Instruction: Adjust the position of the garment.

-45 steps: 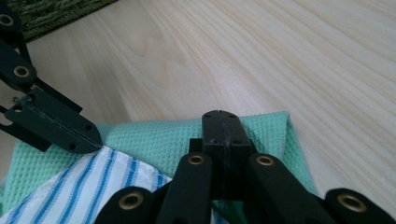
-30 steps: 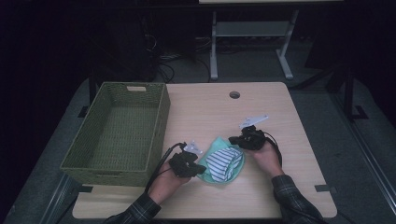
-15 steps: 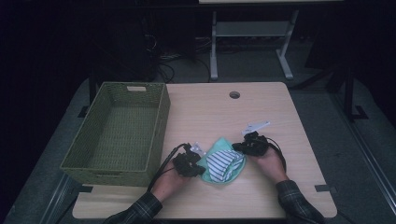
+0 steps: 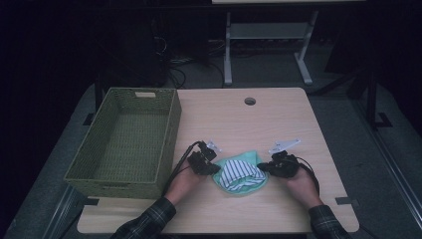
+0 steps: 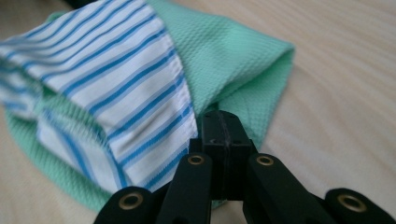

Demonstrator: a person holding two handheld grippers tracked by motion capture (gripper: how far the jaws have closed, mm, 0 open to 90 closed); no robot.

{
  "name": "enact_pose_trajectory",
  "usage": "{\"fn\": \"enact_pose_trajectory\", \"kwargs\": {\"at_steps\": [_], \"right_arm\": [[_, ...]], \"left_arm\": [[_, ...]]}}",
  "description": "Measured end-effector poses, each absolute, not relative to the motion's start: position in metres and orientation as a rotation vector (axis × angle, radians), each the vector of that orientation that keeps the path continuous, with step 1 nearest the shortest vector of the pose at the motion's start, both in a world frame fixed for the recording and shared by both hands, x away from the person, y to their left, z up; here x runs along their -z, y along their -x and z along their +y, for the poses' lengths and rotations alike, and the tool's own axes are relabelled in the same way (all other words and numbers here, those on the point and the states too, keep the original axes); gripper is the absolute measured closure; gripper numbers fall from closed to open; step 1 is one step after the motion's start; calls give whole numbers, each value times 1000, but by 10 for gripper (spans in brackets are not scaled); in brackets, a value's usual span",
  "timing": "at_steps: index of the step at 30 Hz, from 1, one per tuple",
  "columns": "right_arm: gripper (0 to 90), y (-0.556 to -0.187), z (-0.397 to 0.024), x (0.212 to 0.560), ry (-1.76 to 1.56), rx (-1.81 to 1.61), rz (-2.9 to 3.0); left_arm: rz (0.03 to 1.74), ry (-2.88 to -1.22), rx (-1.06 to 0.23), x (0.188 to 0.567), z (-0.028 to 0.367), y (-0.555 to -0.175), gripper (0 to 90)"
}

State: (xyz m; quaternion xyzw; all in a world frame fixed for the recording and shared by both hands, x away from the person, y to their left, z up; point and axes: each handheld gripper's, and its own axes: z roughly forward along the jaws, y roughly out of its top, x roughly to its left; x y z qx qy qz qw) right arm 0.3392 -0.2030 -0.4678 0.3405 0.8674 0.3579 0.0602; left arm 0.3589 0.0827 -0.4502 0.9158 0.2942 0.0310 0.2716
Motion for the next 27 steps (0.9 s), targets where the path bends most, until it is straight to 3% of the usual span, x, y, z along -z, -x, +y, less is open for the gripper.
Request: {"fn": "enact_pose_trajectory", "kwargs": {"at_steps": [17,27], "right_arm": [[899,-298,-196,468,-974,-1123,2683],[898,-294,-199,457,-952,-1183,2635]], "left_arm": [[822,-2422,-151,453,62,-395,898],[808,-2398,-144,449,62,-402,897]]}}
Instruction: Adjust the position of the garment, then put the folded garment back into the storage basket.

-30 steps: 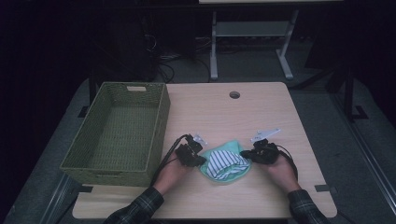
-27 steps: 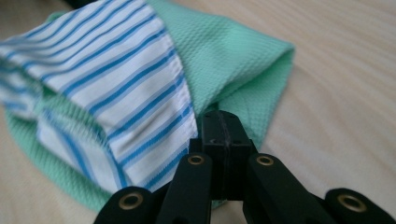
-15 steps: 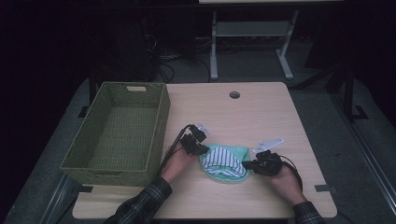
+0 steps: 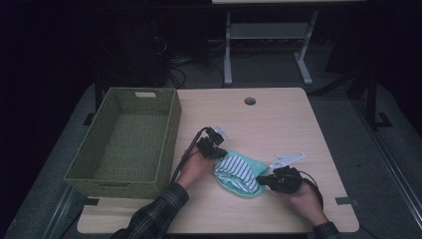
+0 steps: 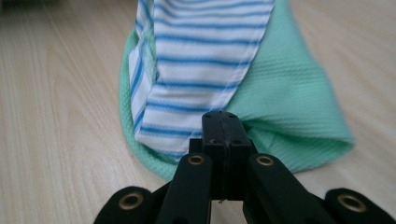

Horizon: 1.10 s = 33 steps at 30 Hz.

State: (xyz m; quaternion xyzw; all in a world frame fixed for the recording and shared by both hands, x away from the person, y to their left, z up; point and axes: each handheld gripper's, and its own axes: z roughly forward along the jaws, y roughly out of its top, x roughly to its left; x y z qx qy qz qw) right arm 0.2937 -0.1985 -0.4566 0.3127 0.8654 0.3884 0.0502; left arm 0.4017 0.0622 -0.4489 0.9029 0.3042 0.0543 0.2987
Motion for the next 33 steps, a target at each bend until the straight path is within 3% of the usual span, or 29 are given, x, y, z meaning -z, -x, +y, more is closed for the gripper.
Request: {"fn": "enact_pose_trajectory", "kwargs": {"at_steps": [6,15,18,26,33], "right_arm": [[899,-305,-208,446,-967,-1202,2572],[899,-336,-224,437,-1022,-1212,2469],[899,-349,-226,439,-1048,-1209,2453],[899,-369,-223,454,-1074,-1185,2453],[899,-359,-221,461,-1087,-1175,2505]], "left_arm": [[806,-2394,-118,437,72,-395,796],[791,-2355,-91,422,81,-375,489],[776,-2354,-85,420,86,-367,424],[759,-2358,-74,419,94,-352,301],[748,-2362,-56,419,94,-346,251]]}}
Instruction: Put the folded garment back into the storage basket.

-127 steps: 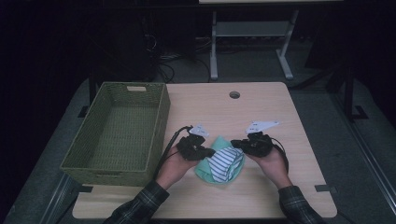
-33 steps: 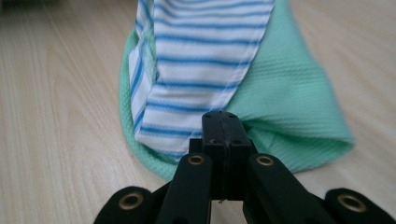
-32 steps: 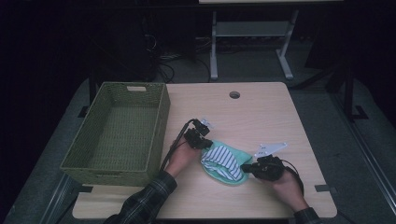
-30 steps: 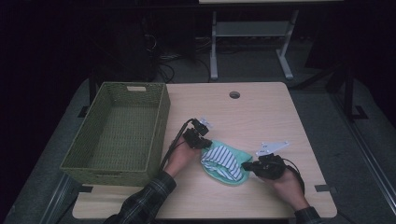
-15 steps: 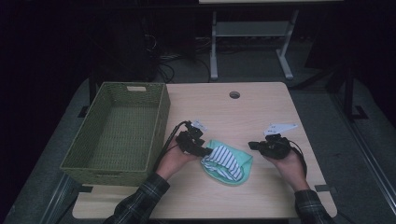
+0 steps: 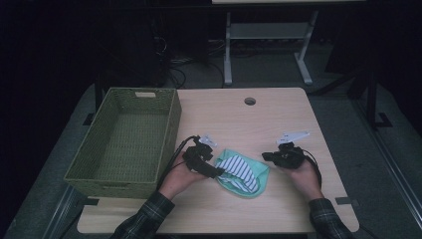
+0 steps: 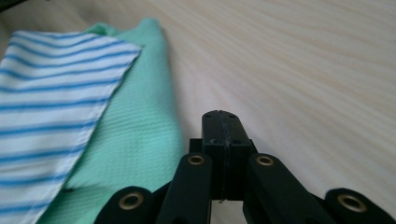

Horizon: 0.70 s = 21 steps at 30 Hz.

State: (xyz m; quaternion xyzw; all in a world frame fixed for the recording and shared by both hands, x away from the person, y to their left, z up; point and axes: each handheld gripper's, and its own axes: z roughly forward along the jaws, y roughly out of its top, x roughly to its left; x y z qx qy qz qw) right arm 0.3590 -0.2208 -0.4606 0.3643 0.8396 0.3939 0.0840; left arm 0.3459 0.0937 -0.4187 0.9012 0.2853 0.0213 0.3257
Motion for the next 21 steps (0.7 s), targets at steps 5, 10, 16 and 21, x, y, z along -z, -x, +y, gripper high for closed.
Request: {"fn": "enact_pose_trajectory", "kwargs": {"at_steps": [5,10,16,21], "right_arm": [[899,-345,-216,462,-1071,-1170,2546],[899,-335,-213,461,-1034,-1173,2577],[899,-320,-207,462,-1010,-1202,2613],[898,-307,-204,462,-984,-1201,2629]], "left_arm": [[719,-2378,-66,417,92,-341,236],[699,-2396,-62,418,90,-339,224],[654,-2420,-61,418,83,-335,220],[621,-2431,-56,418,78,-332,208]]}}
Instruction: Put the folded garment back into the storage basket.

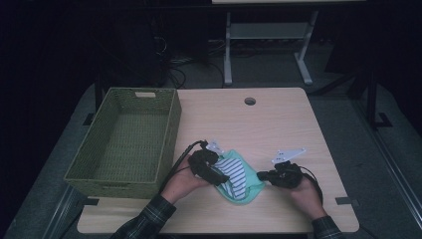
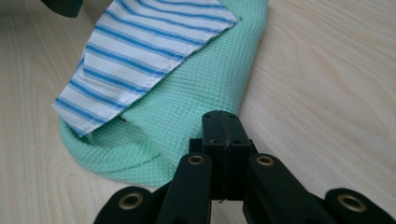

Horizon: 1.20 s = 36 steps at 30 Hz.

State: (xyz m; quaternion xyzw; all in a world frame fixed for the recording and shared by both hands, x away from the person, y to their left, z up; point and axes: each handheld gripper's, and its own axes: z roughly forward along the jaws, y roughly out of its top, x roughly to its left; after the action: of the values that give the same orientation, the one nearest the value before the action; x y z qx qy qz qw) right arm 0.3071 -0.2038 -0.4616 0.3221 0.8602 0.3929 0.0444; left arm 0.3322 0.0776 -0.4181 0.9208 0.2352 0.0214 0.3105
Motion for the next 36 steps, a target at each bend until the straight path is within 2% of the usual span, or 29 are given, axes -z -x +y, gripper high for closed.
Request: {"fn": "enact_pose_trajectory", "kwargs": {"at_steps": [5,7,16,27,33,36], "right_arm": [[891,-310,-216,458,-1032,-1218,2548],[848,-312,-221,459,-1058,-1209,2521],[500,-321,-242,462,-1166,-1162,2375],[209,-333,-264,469,-1280,-1082,2267],[140,-338,-267,474,-1303,-1046,2247],[133,-337,-265,474,-1301,-1036,2238]], "left_arm": [[594,-2447,-52,419,73,-330,198],[573,-2469,-49,420,71,-330,192],[546,-2544,-45,443,57,-326,175],[500,-2589,-95,452,52,-321,156],[483,-2614,-138,453,49,-318,171],[489,-2612,-138,452,51,-319,214]]}}
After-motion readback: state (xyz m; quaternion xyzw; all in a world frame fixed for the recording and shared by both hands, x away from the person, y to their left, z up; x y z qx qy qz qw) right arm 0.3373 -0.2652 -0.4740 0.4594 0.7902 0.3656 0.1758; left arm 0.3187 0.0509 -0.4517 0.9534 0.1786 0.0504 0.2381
